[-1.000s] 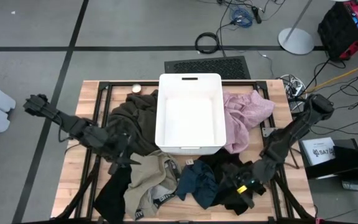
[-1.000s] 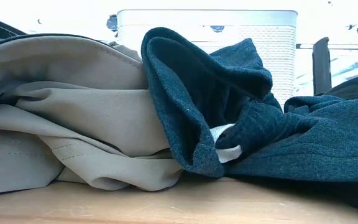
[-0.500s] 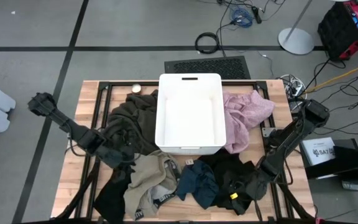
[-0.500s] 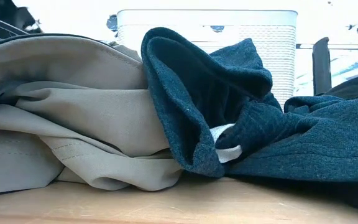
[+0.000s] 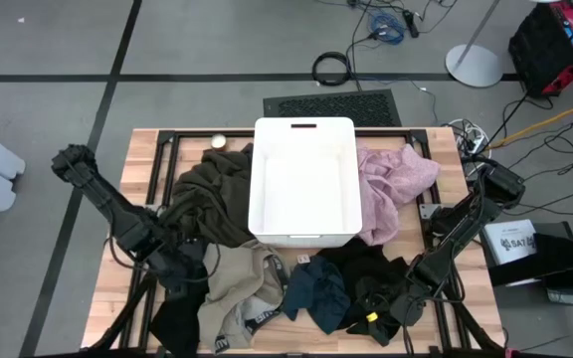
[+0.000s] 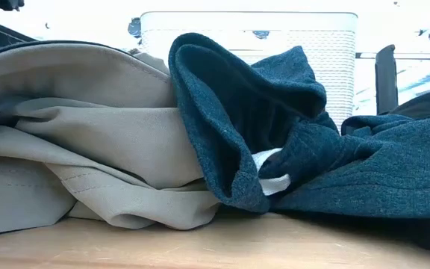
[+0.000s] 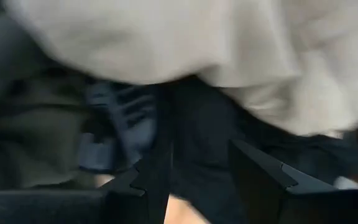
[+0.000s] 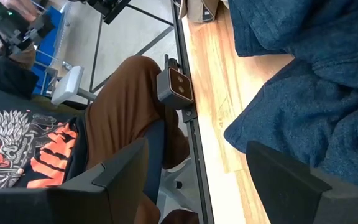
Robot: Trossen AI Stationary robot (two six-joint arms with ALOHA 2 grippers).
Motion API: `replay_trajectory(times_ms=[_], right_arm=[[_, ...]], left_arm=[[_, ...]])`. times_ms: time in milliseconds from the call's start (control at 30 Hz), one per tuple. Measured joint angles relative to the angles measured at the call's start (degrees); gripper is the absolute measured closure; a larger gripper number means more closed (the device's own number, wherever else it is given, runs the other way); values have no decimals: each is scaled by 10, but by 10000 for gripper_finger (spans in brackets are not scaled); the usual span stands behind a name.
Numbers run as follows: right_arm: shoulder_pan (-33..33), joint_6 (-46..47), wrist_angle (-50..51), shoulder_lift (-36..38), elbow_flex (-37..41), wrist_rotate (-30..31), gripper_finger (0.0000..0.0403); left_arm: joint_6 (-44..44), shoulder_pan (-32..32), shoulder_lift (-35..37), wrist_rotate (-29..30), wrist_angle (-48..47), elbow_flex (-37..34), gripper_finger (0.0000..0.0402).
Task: Sort clothes
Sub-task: Put the black boxer into the laundry bin
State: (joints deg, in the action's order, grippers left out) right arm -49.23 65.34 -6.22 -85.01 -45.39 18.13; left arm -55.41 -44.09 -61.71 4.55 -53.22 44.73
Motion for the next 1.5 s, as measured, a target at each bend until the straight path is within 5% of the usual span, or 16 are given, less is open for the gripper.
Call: replay_trajectory(times_ms=[233,833,1100,1300,1500], right_arm=[[0,-4,0,0,0,0,142],[0,-15,0,0,0,-6,142],[0,-15,0,0,1,-18,142],[0,-12,-1,0,1,-18,142],[3,-60,-79,0,1,-18,142]], left_arm=[[17,0,-36,78,-13,0,237],[57,39,-144,99,-2,0,241],[125,38,-144,54,46,0,386],[126,37,-118,25,-23,35,396],[131,10,-56,71,-135,165,398]])
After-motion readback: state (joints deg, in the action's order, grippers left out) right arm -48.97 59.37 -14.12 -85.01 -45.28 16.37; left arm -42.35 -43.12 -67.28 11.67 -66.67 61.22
